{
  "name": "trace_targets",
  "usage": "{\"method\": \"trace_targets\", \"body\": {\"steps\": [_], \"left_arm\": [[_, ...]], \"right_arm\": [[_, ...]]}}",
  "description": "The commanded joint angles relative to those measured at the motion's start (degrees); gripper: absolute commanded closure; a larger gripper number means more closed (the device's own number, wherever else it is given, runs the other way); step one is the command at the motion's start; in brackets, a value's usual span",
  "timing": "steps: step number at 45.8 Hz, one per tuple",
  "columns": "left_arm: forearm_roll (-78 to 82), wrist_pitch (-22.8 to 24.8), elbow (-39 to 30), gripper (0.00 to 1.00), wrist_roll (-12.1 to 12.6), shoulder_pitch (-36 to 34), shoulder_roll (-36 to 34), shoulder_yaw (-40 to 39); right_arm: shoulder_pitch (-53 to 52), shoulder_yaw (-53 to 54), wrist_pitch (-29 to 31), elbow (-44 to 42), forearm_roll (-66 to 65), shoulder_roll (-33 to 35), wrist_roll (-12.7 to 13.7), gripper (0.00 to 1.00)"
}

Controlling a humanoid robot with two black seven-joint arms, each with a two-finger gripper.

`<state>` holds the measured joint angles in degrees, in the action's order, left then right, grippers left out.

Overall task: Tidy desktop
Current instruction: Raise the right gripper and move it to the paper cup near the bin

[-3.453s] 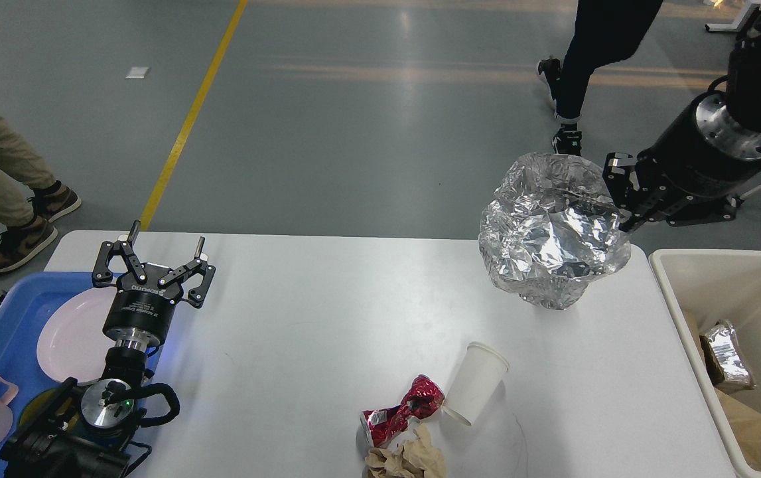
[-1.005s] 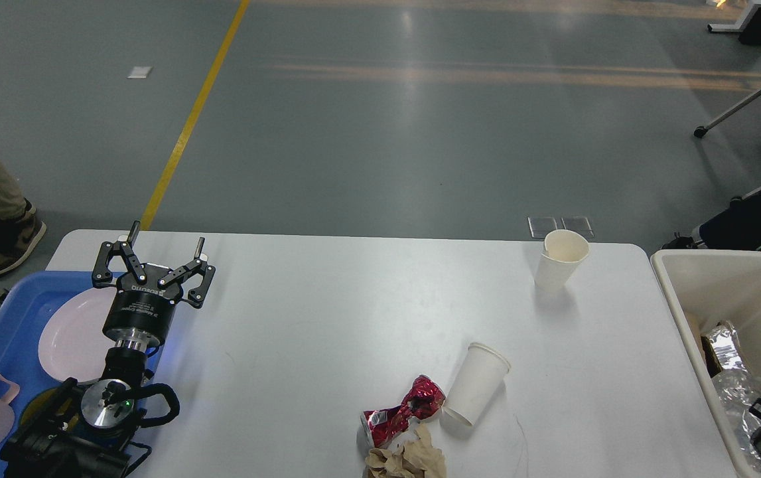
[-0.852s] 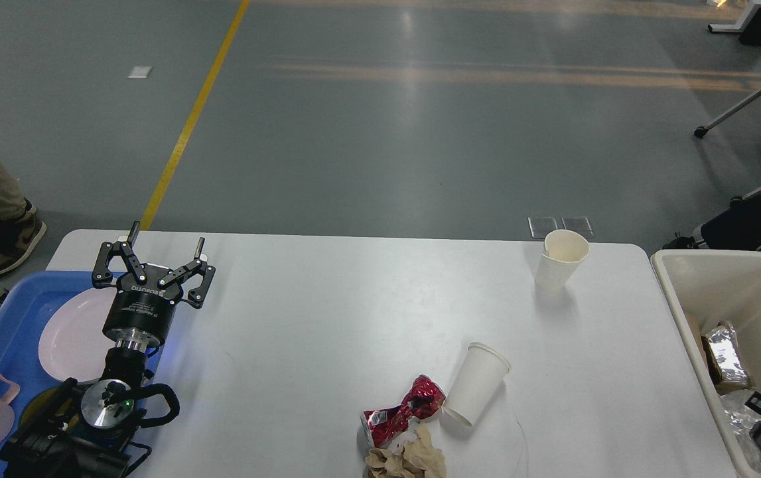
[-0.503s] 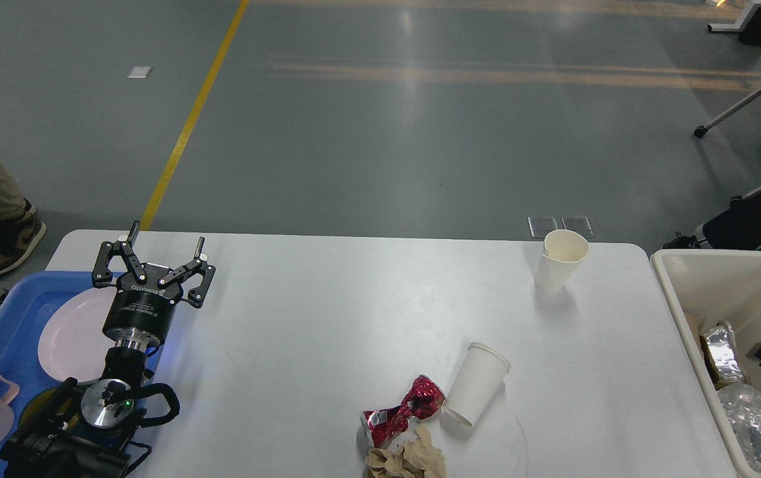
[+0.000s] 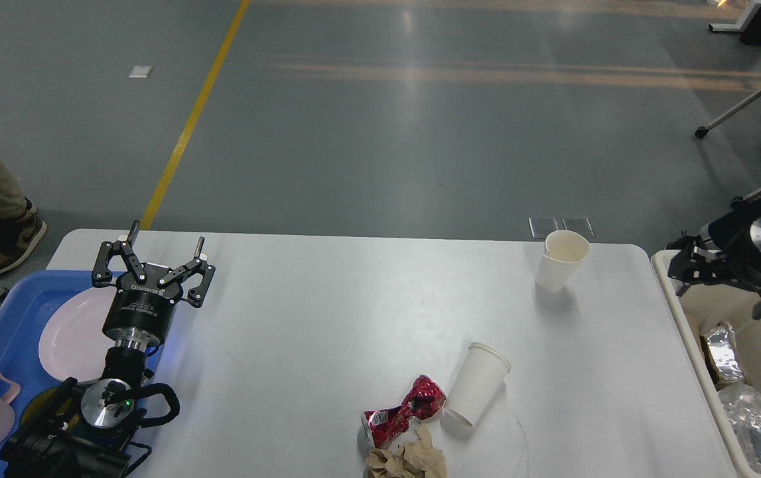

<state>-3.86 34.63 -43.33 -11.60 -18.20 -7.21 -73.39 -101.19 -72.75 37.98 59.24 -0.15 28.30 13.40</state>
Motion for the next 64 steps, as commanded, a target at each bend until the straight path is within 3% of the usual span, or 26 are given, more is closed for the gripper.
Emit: {"method": "trace_targets", "body": {"steps": [1,14,23,54,59,64], "left_arm": [[0.0,0.0,0.0,0.04,0.0,0.01,0.0,0.0],[0.0,0.0,0.0,0.04,0.0,0.01,0.0,0.0],[0.0,0.0,0.0,0.04,0.0,0.09,0.0,0.0],[0.0,0.0,0.0,0.04,0.0,0.01,0.0,0.0],[0.0,0.0,0.0,0.04,0.0,0.01,0.0,0.0],[0.0,0.0,0.0,0.04,0.0,0.01,0.0,0.0]], "right_arm": [[-11.55,-2.66,5.79,8.86,0.33,-4.3,0.04,0.0],[-34.23,-2.4,6.32,29.87,0.5,-5.01,0.04,0.0],[-43.38,0.85,4.65,40.76,0.5,-6.24,-0.04,0.0],[-41.37,2.0,0.7,39.82,0.41,-8.44,-0.13,0.0],[-37.07,1.91,-1.05,34.03,1.64,-7.12,-0.04,0.0],[-27.07,1.12,-6.24,23.4,11.9,-5.36,0.13,0.04]]}}
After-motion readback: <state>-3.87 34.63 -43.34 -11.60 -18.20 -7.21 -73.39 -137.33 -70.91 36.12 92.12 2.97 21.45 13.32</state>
